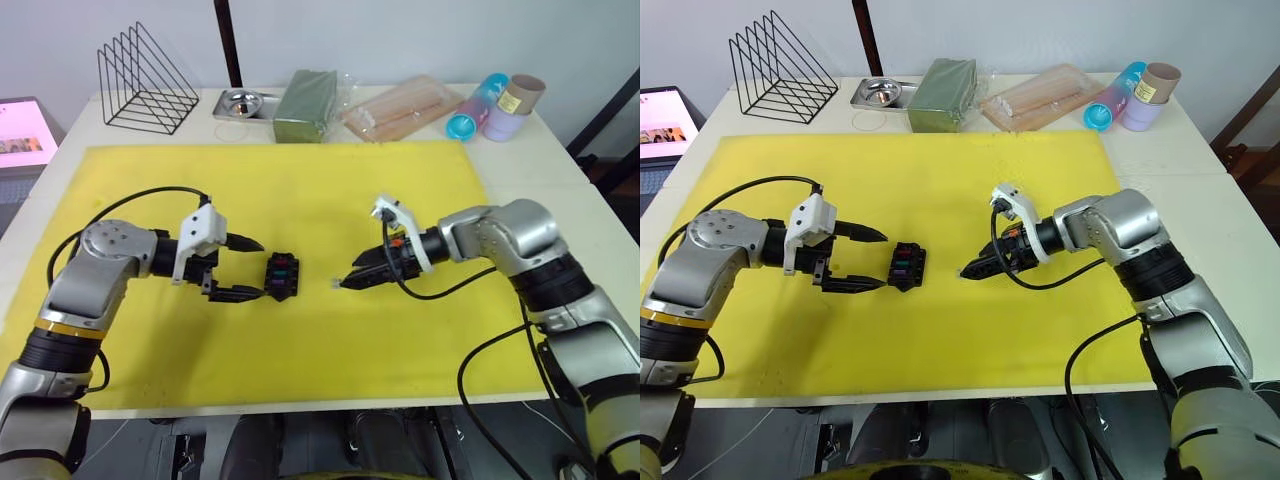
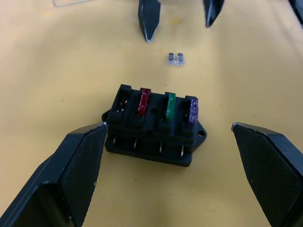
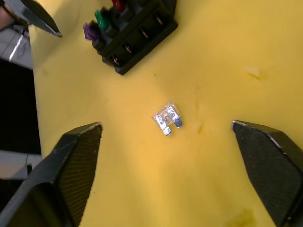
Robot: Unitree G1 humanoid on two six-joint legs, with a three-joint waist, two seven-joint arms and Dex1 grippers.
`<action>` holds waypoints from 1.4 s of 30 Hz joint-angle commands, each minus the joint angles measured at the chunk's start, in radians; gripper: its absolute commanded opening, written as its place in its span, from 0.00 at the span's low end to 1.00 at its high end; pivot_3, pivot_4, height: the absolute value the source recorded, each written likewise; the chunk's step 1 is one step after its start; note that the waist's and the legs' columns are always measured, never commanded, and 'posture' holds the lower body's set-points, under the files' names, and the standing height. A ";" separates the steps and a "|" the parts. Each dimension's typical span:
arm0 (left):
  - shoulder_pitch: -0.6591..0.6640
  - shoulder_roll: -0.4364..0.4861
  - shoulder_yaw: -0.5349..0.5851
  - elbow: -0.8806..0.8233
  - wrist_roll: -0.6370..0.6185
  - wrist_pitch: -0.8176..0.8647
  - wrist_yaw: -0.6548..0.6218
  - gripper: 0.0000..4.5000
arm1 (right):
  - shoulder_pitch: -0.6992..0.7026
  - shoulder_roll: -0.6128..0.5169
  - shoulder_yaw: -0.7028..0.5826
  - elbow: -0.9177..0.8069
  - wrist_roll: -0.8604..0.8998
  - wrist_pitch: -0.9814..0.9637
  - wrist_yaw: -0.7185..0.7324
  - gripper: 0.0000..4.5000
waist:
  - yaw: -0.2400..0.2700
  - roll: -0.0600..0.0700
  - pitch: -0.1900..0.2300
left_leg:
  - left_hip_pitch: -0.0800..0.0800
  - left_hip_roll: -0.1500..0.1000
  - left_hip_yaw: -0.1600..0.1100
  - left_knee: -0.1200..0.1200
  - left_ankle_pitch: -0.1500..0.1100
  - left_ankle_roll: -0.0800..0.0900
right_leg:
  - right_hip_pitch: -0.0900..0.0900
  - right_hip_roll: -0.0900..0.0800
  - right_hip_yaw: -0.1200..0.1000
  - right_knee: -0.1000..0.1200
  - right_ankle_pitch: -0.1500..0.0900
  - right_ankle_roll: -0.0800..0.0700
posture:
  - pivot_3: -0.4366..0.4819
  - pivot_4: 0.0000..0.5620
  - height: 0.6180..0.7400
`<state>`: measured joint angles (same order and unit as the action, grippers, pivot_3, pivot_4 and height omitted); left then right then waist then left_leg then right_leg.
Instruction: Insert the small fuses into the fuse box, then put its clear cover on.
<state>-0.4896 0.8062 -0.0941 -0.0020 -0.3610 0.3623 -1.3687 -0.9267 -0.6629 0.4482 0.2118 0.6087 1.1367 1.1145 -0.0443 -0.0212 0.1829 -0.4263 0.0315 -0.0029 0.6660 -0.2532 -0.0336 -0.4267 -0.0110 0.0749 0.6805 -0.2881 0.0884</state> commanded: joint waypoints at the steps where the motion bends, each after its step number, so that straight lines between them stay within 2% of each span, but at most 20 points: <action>1: -0.014 0.013 0.033 -0.033 -0.038 0.009 -0.013 1.00 | -0.050 0.027 0.015 0.046 -0.038 -0.032 0.078 1.00 | 0.000 0.000 0.000 | 0.000 0.000 0.000 0.000 0.000 0.000 | 0.000 0.000 0.000 0.000 0.000 0.000 | 0.48 0.27 1.00; 6: -0.002 0.008 0.038 -0.083 -0.080 0.043 -0.011 1.00 | -0.082 0.073 0.035 0.109 -0.078 -0.033 0.150 1.00 | 0.001 0.000 0.000 | 0.000 0.000 0.000 0.000 0.000 0.000 | 0.000 0.000 0.000 0.000 0.000 0.000 | 0.48 0.27 1.00; 20: -0.003 0.013 0.041 -0.095 -0.085 0.040 0.000 1.00 | -0.102 0.125 0.081 0.191 -0.178 -0.031 0.254 1.00 | 0.000 0.000 0.000 | 0.000 0.000 -0.001 0.000 0.000 0.000 | 0.000 0.000 0.000 0.000 0.000 0.000 | 0.48 0.27 1.00; 29: 0.003 0.014 0.037 -0.091 -0.073 0.028 0.003 1.00 | -0.136 0.151 0.109 0.309 -0.249 -0.060 0.322 1.00 | 0.001 0.000 0.000 | 0.000 0.000 0.000 0.000 0.000 0.000 | 0.000 0.000 0.000 0.001 0.000 0.000 | 0.48 0.27 1.00; 38: 0.006 0.014 0.034 -0.087 -0.065 0.017 0.010 1.00 | -0.153 0.160 0.129 0.340 -0.298 -0.077 0.381 0.32 | 0.001 0.000 0.000 | 0.000 0.000 0.000 0.000 0.000 0.000 | 0.000 -0.001 0.000 0.001 0.000 0.000 | 0.48 0.27 1.00; 42: 0.005 0.013 0.030 -0.083 -0.060 0.012 0.016 1.00 | -0.162 0.168 0.139 0.356 -0.321 -0.085 0.394 0.32 | 0.000 0.000 0.000 | 0.000 0.000 -0.001 0.000 0.000 0.000 | 0.000 -0.001 0.000 0.001 0.000 0.000 | 0.48 0.27 1.00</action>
<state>-0.4835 0.8066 -0.0885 -0.0727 -0.4231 0.3877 -1.3529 -1.0700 -0.4992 0.5771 0.5635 0.2982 1.0598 1.4908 -0.0442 -0.0212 0.1829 -0.4260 0.0311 -0.0035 0.6663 -0.2532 -0.0336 -0.4267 -0.0115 0.0746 0.6811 -0.2880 0.0884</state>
